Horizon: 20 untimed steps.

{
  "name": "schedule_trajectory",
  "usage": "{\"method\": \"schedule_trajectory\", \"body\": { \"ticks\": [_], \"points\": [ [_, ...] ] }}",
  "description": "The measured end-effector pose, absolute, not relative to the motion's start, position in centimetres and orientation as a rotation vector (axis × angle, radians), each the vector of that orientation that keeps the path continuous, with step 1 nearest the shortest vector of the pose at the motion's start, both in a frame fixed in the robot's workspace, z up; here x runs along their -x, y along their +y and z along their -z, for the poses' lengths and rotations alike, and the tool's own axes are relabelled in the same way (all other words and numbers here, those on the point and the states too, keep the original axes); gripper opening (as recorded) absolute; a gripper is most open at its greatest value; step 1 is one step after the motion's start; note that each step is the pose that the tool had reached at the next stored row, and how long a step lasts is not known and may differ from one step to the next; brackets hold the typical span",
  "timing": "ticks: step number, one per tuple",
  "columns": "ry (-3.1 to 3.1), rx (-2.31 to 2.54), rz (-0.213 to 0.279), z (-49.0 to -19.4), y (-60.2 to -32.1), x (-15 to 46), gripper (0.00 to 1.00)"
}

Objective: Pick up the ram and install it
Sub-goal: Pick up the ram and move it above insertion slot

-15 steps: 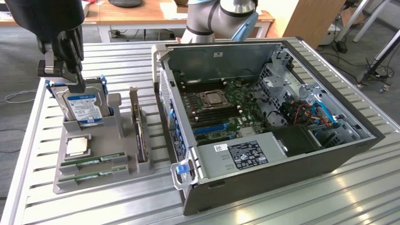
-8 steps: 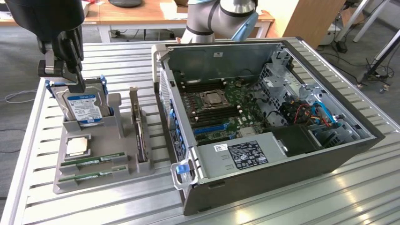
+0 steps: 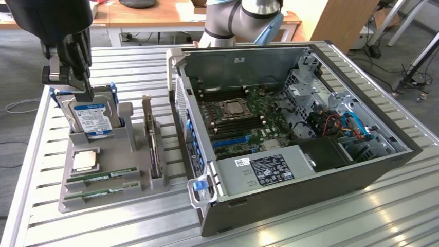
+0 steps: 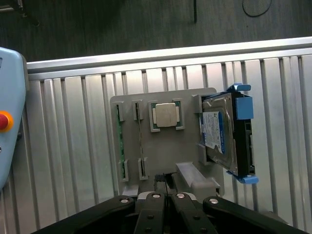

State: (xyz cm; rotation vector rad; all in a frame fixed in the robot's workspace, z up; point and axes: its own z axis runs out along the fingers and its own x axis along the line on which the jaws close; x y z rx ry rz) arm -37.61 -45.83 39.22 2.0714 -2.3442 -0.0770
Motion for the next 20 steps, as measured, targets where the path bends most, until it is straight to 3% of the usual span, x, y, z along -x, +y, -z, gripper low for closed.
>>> {"method": "schedule_trajectory", "body": {
  "ticks": [3,7,20],
  "points": [
    [-2.344,-2.071,0.077,-39.2,-45.8,37.6,0.16],
    [-2.344,-2.071,0.077,-39.2,-45.8,37.6,0.36],
    [-2.345,-2.072,0.08,-38.0,-45.8,37.6,0.36]
  ]
}}
